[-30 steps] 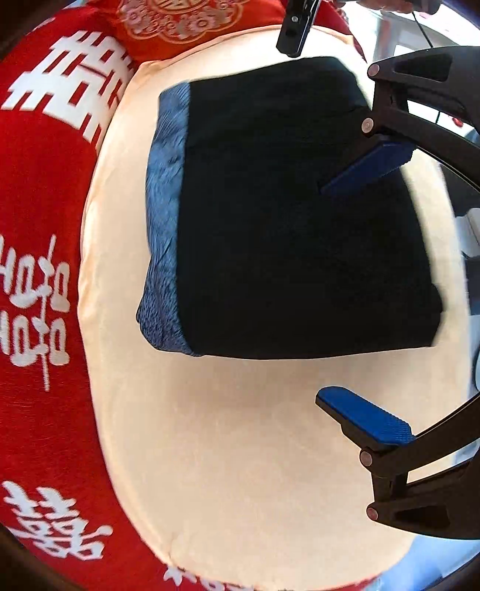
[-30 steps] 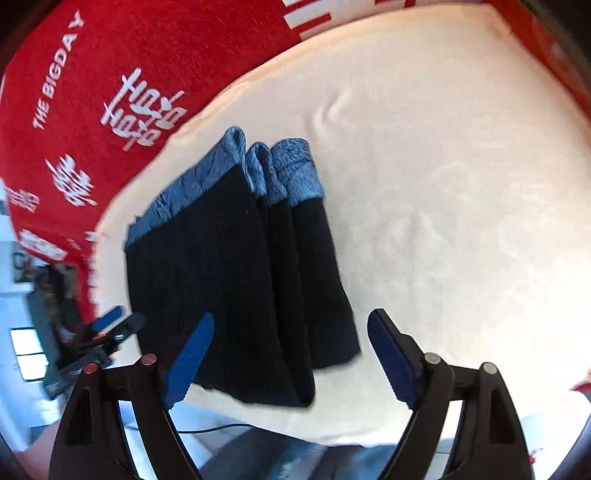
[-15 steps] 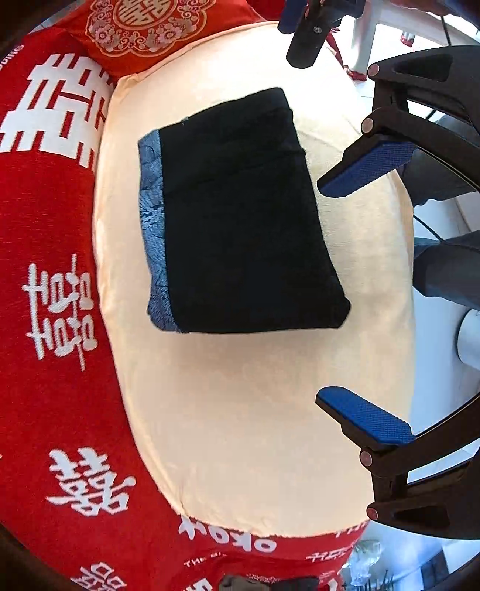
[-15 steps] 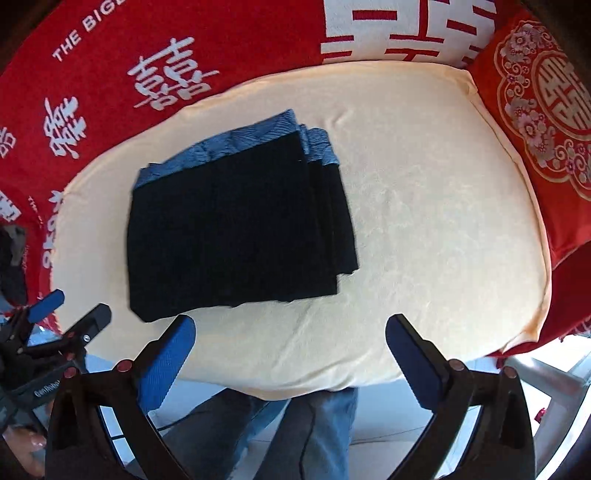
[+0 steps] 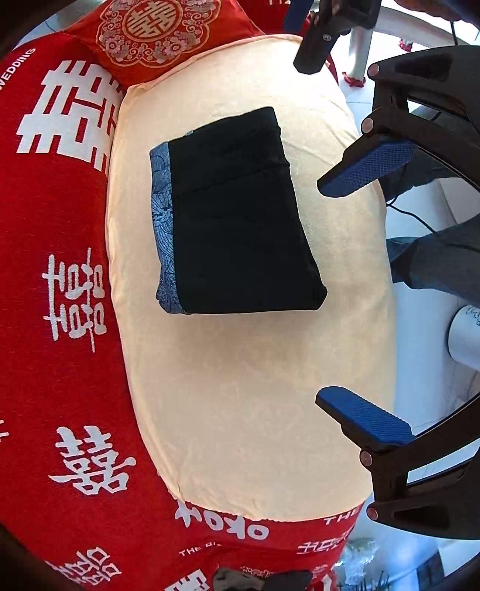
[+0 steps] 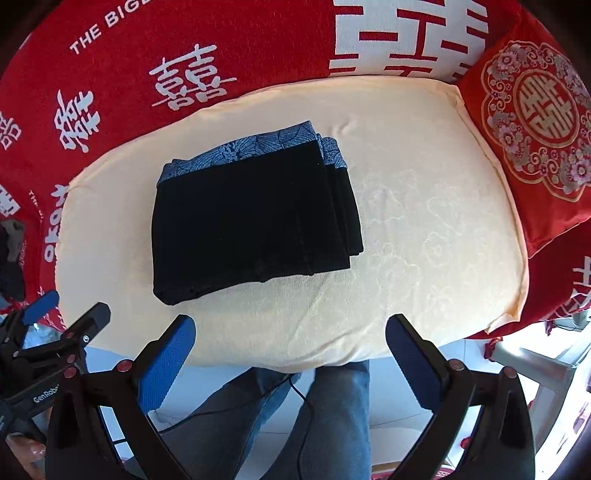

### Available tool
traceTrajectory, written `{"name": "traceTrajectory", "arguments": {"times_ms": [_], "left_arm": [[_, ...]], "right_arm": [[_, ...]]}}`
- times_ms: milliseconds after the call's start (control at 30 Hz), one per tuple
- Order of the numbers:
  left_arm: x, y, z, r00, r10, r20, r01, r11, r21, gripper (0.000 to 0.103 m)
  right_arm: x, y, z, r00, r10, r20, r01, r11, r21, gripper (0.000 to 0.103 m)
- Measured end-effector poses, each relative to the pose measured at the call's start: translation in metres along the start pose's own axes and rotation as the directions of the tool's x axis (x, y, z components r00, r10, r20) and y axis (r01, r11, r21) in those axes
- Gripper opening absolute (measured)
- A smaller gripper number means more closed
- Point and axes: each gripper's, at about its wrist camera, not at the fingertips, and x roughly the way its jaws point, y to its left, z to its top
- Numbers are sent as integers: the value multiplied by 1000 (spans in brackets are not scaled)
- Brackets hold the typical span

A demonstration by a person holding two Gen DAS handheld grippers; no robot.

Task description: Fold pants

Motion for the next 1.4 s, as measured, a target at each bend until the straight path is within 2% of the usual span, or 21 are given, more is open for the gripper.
{"name": "traceTrajectory", "arguments": {"times_ms": [267, 433, 933, 1400], "left_arm": [[-13, -9, 8, 1000, 2, -5, -2, 1000, -4, 103], [-11, -20, 10, 999, 13, -32, -13, 1000, -17, 103], [-19, -37, 15, 997, 62, -42, -63, 998, -17, 103], [-21, -36, 13, 997, 64, -37, -64, 998, -14, 103]], "right_arm": [[-15, 2, 6, 1000, 0, 2, 0, 1000, -26, 103], [-23, 0, 11, 999, -51, 16, 53, 995, -89, 103], [-16, -9, 23, 1000, -29, -12, 27, 991, -131, 103], [-14, -6, 23, 1000, -25, -16, 22, 991, -136, 103]]}}
